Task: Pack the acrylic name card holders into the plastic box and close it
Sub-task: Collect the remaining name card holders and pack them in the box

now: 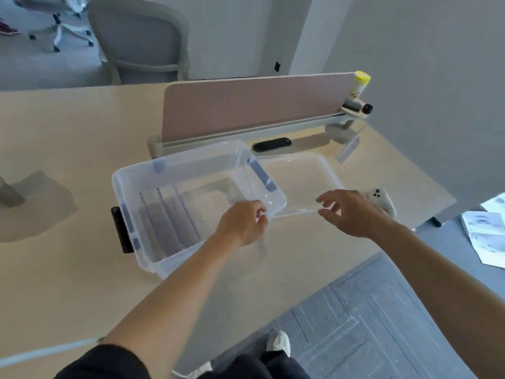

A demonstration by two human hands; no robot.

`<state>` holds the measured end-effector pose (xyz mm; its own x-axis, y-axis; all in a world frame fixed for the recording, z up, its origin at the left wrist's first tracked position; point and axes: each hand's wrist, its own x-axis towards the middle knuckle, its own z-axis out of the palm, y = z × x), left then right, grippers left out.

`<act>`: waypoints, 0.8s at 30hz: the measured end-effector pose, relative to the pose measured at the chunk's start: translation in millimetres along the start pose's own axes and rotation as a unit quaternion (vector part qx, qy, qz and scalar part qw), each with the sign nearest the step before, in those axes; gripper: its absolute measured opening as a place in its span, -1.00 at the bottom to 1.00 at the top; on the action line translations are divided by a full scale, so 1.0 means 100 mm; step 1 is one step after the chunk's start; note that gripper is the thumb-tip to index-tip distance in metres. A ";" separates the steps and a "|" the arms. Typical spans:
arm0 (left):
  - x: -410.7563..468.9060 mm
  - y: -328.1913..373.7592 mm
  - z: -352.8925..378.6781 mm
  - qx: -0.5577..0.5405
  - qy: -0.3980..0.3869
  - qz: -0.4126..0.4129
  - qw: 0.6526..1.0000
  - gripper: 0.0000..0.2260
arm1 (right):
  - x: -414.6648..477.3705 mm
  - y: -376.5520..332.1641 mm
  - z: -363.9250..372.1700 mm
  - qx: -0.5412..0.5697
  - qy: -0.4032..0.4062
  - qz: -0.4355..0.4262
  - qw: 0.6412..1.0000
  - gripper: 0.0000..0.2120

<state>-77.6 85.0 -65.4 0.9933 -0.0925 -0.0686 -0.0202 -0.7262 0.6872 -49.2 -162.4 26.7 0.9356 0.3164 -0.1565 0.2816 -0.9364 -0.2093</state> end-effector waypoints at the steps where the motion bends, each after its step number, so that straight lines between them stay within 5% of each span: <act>1: 0.08 0.11 0.06 0.001 -0.008 0.013 1.000 -0.79 | -0.08 0.16 -0.02 0.000 0.008 0.014 1.000 -0.74; 10: 0.78 1.27 0.79 0.045 -0.082 0.067 0.993 -0.75 | -0.53 1.82 -0.19 0.042 0.059 0.106 0.992 -0.75; 24: 1.86 2.37 1.76 0.032 -0.086 -0.008 0.996 -0.82 | -0.09 3.96 -0.43 0.132 0.073 0.111 0.982 -0.76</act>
<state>82.2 -224.2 -42.9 0.9596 -0.1926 -0.2051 -0.0181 -0.7698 0.6380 63.3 -542.9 -13.0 0.9936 0.0664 -0.0913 0.0206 -0.9019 -0.4314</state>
